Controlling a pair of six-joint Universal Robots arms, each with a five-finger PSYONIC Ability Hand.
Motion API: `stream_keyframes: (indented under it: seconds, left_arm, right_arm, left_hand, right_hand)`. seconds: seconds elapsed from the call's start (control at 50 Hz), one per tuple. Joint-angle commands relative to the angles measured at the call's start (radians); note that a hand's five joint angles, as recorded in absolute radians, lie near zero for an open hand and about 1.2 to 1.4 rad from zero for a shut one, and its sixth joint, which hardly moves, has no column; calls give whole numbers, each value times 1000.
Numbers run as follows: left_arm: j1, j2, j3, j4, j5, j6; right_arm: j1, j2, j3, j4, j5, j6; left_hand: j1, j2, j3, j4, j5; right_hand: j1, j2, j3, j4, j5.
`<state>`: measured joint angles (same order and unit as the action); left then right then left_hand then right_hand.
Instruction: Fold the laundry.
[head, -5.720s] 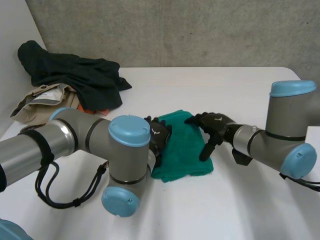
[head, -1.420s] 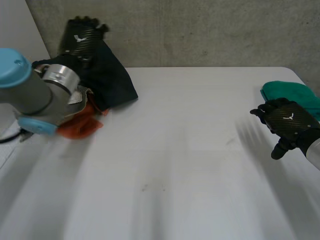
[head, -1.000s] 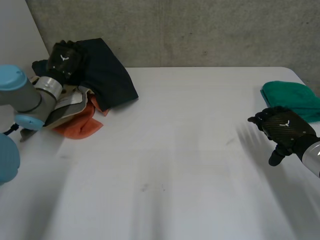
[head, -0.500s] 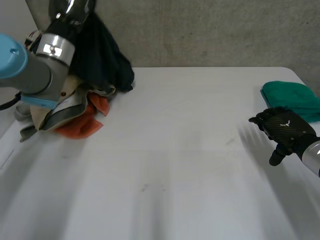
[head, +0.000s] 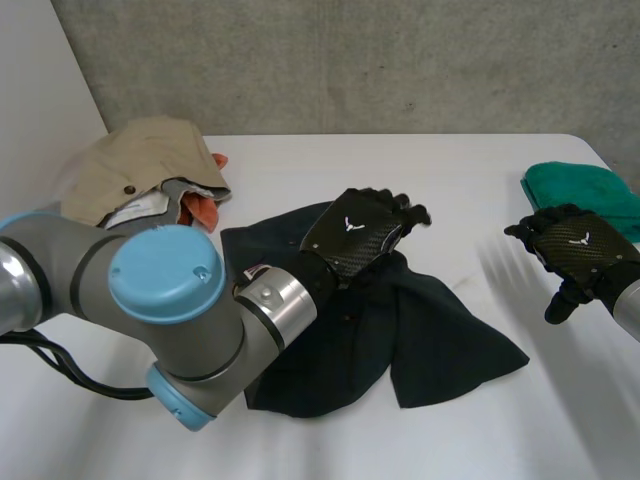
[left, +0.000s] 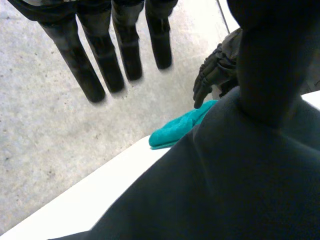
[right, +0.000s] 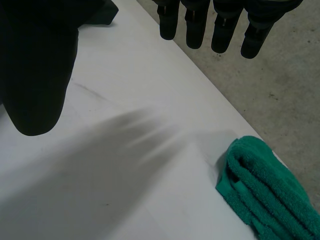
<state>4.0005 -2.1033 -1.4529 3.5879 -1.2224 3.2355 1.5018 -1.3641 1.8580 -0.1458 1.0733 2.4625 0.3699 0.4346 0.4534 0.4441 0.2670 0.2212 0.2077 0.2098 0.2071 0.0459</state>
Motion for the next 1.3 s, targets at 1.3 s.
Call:
stream_keyframes:
  seconds: [1.3]
  left_arm:
    - [272, 315, -6, 210, -264, 577]
  right_arm:
    - [202, -73, -49, 65, 131, 113]
  left_hand:
    - [1026, 962, 943, 952, 955]
  right_hand:
    - [-47, -33, -35, -33, -46]
